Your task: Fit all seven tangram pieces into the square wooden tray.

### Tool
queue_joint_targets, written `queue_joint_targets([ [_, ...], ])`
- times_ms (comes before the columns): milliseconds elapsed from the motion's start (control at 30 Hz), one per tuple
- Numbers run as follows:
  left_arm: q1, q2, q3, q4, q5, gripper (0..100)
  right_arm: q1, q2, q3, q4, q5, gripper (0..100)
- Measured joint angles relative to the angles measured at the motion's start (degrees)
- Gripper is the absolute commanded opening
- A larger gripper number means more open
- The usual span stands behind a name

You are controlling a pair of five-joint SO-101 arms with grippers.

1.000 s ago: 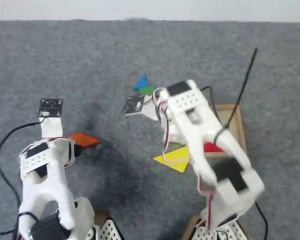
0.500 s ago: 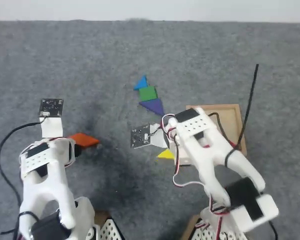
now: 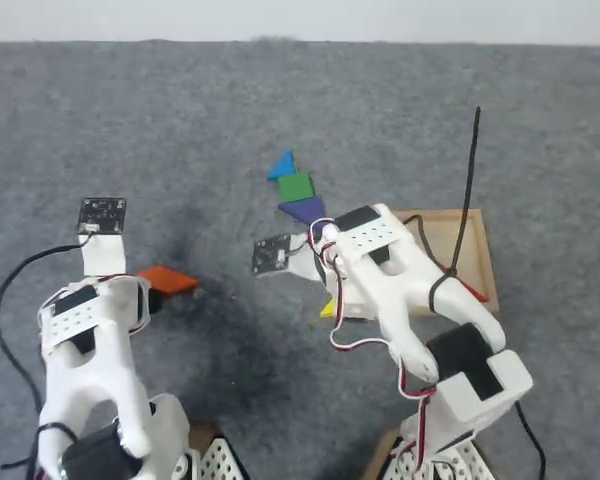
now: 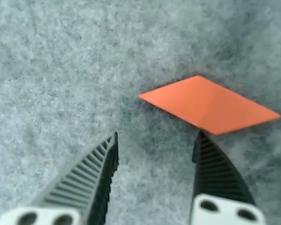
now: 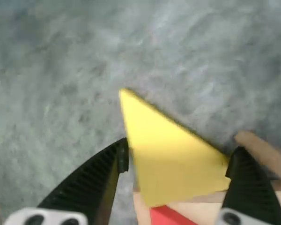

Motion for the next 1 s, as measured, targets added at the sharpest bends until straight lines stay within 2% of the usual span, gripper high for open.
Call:
queue_joint_targets([
  [100, -0.1, 0.0, 0.0, 0.0, 0.0, 25, 0.0, 0.5, 0.8, -2.3, -5.9, 21.5],
  [333, -0.1, 0.0, 0.0, 0.0, 0.0, 25, 0.2, 0.8, -0.1, -3.5, -7.6, 0.9],
  [567, -0.1, 0.0, 0.0, 0.0, 0.0, 25, 0.2, 0.8, -0.2, -3.9, -14.6, 0.8],
  [800, -0.1, 0.0, 0.0, 0.0, 0.0, 25, -1.2, 0.4, -2.9, -3.6, -30.8, 0.8],
  [867, -0.1, 0.0, 0.0, 0.0, 0.0, 25, -1.2, -2.7, -2.9, -3.4, -35.5, 0.8],
  [1000, -0.1, 0.0, 0.0, 0.0, 0.0, 25, -0.7, -14.8, 0.6, -5.7, -40.2, 0.9],
])
